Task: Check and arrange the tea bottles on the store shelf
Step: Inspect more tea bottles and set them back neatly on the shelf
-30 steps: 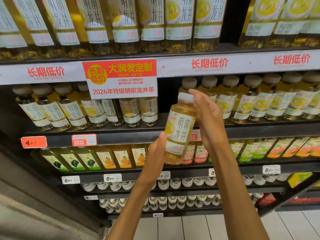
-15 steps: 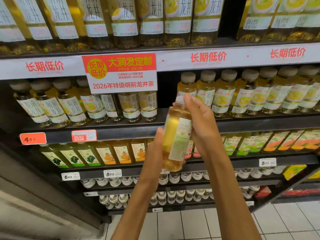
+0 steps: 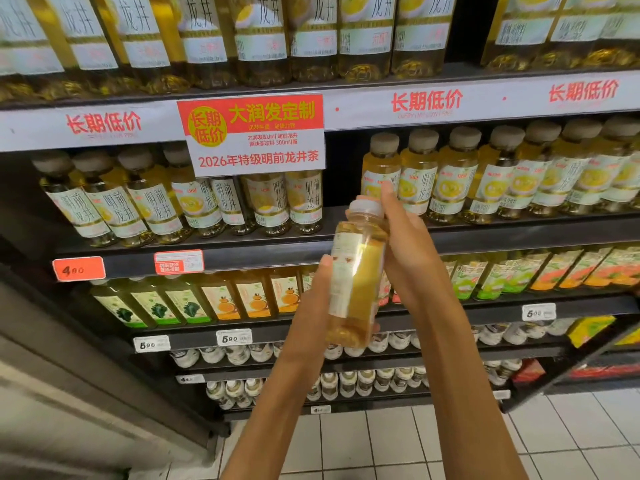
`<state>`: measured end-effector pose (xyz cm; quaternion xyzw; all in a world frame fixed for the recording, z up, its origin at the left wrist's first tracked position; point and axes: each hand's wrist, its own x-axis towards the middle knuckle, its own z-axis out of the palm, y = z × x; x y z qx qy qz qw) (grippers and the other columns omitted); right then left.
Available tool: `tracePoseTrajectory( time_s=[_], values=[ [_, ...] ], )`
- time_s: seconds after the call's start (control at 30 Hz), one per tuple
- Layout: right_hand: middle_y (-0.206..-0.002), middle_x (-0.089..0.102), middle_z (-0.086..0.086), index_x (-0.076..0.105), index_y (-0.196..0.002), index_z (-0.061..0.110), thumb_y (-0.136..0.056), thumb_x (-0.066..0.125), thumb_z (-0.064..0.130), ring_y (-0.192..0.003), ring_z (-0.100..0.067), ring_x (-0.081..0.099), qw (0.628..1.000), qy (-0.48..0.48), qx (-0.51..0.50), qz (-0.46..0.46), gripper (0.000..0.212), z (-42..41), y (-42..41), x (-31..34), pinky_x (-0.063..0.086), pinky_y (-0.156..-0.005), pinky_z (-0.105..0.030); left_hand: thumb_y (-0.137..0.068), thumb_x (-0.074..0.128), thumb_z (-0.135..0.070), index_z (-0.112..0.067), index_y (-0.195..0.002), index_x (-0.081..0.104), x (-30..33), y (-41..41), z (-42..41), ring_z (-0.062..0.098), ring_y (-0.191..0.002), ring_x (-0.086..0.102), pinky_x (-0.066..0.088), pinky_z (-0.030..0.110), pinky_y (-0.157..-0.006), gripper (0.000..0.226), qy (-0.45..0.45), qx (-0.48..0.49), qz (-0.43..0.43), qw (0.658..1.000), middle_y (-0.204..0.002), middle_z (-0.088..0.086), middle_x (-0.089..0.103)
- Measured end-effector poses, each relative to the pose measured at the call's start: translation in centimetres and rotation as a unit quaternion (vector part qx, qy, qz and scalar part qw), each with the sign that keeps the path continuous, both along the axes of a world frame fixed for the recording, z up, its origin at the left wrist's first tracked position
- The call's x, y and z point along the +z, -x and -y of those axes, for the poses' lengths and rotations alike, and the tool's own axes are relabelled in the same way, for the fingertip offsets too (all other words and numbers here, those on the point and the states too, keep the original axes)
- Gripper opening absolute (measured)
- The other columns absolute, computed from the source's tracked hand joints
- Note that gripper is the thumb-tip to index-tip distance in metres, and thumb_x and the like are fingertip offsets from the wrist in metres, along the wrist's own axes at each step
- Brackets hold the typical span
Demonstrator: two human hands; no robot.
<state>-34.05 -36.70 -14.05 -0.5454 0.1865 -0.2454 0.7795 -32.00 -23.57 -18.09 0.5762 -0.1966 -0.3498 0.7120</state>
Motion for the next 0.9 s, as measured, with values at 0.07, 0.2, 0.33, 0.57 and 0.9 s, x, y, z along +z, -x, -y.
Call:
tracePoseTrajectory(
  time_s=[0.07,0.2,0.33,0.57,0.9],
  values=[
    [-0.088,0.073,-0.009,0.064,-0.106,0.011,-0.096,0.047,0.039,-0.084,-0.021,0.069,0.997,-0.064,0.039,0.037,0.034,-0.4,0.1,-0.1,0.058,-0.075,-0.031,-0.091,0.036,-0.062,-0.011,-0.101,0.072,0.3,-0.6,-1.2,0.027,-0.068,0.068,0.055,0.034,-0.058,0.063,0.043,-0.086,-0.090,0.991,-0.084,0.018,0.070],
    [-0.079,0.072,-0.006,0.060,-0.109,0.011,-0.094,0.044,0.038,-0.081,-0.022,0.071,0.989,-0.105,0.058,0.090,0.035,-1.2,0.8,-0.9,0.058,-0.078,-0.037,-0.091,0.030,-0.066,-0.014,-0.105,0.071,0.0,-1.5,-2.6,0.030,-0.077,0.071,0.057,0.038,-0.067,0.068,-0.035,-0.150,-0.051,0.987,-0.091,0.016,0.072],
    [-0.080,0.070,-0.002,0.059,-0.102,0.011,-0.096,0.048,0.036,-0.079,-0.019,0.069,0.997,-0.015,-0.028,0.064,0.028,-1.1,1.7,-0.7,0.058,-0.070,-0.031,-0.082,0.026,-0.076,-0.029,-0.090,0.074,0.1,-1.0,-2.8,0.009,-0.088,0.071,0.054,0.028,-0.084,0.068,-0.136,-0.068,0.116,0.982,-0.091,-0.005,0.075],
    [-0.098,0.068,-0.010,0.058,-0.112,0.011,-0.095,0.050,0.033,-0.095,-0.025,0.067,0.998,-0.042,0.011,0.038,0.029,-0.7,1.5,-0.4,0.056,-0.087,-0.040,-0.085,0.043,-0.065,-0.017,-0.095,0.075,0.0,0.3,-1.9,0.026,-0.066,0.069,0.057,0.034,-0.058,0.059,-0.006,-0.075,-0.082,0.994,-0.082,0.016,0.071],
    [-0.074,0.072,-0.017,0.064,-0.089,0.006,-0.096,0.048,0.043,-0.067,-0.027,0.072,0.954,-0.281,0.098,-0.041,0.040,1.3,-0.4,-3.1,0.058,-0.054,-0.034,-0.087,0.037,-0.061,-0.005,-0.110,0.068,1.5,0.2,-1.9,0.024,-0.064,0.070,0.057,0.031,-0.057,0.068,0.099,-0.278,-0.228,0.928,-0.093,0.023,0.069]
  ],
)
